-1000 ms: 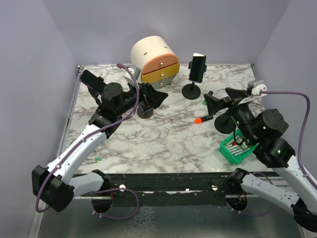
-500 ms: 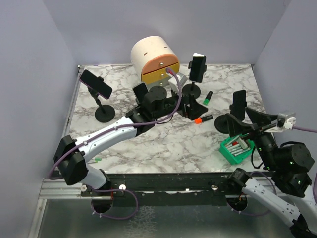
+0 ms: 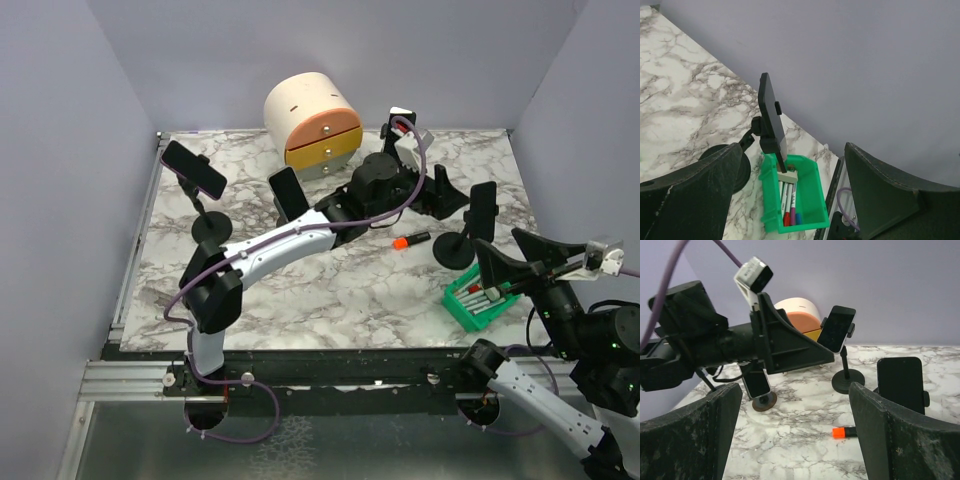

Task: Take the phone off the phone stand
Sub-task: Pick up the phone stand with the phone at the center of the board.

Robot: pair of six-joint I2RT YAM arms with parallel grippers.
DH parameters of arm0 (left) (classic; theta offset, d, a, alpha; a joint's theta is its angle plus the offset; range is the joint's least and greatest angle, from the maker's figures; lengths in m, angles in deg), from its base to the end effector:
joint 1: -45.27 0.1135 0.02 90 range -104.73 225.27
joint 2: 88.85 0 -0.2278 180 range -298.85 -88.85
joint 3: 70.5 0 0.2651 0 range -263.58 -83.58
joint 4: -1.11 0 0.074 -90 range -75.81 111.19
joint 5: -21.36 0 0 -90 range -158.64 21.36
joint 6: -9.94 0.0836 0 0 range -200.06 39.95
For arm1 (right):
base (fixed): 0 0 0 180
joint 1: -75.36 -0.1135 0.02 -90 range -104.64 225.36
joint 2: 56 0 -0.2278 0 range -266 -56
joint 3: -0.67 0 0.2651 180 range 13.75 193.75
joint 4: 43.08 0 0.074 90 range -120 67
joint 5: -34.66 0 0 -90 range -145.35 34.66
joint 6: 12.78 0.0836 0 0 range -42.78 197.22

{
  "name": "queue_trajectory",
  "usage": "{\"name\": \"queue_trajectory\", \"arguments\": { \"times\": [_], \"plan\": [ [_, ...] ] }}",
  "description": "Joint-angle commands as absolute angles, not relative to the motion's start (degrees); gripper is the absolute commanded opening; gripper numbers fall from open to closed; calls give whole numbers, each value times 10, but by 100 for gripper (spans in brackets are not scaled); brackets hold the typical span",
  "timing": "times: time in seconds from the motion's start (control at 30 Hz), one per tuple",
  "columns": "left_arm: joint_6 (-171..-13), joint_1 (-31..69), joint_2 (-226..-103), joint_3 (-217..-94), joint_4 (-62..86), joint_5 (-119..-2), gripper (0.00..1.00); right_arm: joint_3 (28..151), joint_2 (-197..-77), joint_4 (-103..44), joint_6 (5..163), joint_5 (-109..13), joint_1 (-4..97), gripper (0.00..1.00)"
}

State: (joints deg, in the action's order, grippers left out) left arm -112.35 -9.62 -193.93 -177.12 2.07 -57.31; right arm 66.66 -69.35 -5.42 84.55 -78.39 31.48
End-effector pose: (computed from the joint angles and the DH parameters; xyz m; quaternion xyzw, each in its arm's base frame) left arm 0.2743 -0.4187 0.3422 0.2060 0.6728 -0.5379 0.4643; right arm 0.0984 0.0492 0.4158 -0.0366 0.6162 0.2262 0.7535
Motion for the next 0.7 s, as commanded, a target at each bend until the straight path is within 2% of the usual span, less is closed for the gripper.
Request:
{"name": "queue_trajectory", "arguments": {
  "times": [0.0, 0.67],
  "plan": [
    [-1117, -108, -1988, -1839, 53, -553, 84, 693, -676, -8, 849, -796, 315, 93],
    [-1098, -114, -2148, -2048, 161, -570, 85, 727, -684, 24, 862, -797, 315, 93]
  ]
}}
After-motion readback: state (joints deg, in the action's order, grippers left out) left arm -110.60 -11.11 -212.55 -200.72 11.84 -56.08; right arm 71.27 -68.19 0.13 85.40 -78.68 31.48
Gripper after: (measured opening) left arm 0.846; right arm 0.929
